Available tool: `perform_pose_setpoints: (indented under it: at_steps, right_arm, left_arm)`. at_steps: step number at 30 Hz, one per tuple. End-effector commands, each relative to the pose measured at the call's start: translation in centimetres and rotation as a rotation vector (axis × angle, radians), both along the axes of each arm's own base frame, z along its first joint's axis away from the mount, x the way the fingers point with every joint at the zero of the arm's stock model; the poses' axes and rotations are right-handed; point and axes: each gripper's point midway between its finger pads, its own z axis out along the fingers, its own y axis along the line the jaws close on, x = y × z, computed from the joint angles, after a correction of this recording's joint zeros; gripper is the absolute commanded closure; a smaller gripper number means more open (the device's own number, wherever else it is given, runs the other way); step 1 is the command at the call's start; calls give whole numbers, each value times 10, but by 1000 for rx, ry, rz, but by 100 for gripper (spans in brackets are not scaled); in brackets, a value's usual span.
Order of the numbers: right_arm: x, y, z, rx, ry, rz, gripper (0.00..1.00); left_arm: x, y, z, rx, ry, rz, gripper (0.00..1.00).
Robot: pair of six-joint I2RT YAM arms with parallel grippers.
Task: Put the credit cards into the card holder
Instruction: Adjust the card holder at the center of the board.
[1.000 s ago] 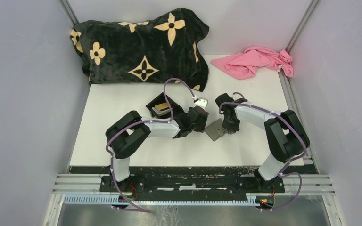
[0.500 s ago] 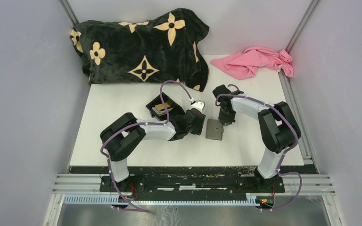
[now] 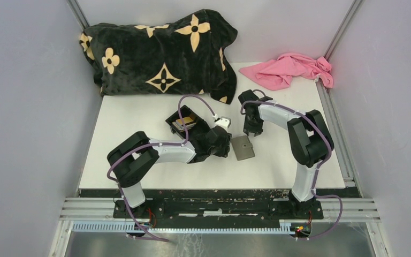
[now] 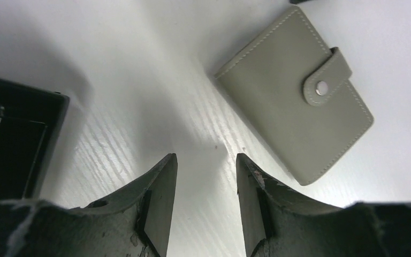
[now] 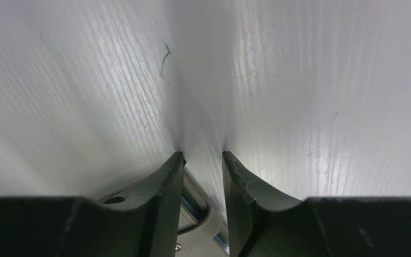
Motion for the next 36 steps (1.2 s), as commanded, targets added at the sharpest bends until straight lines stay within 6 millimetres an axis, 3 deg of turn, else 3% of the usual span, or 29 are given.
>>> perform_pose_setpoints:
  at_steps: [1,7,13,24,36]
  right_arm:
    - [24,2,14,-22,-60,43,57]
    - [26,-3,45,-46,-108,97,45]
    - [7,4,62,-34,-121,167,41]
    - [-34,19,55,-41,-83,286,41]
    - [-46,24,49,-66,-66,345,42]
  left_arm:
    - [-6,-17,28,-112,-15,-4,48]
    - [-12,-20,28,-126,-12,5,48]
    - [-15,-16,22,-147,6,57,49]
    - [-24,-15,13,-300,73,159,48]
    - [-32,-18,6,-380,127,211,49]
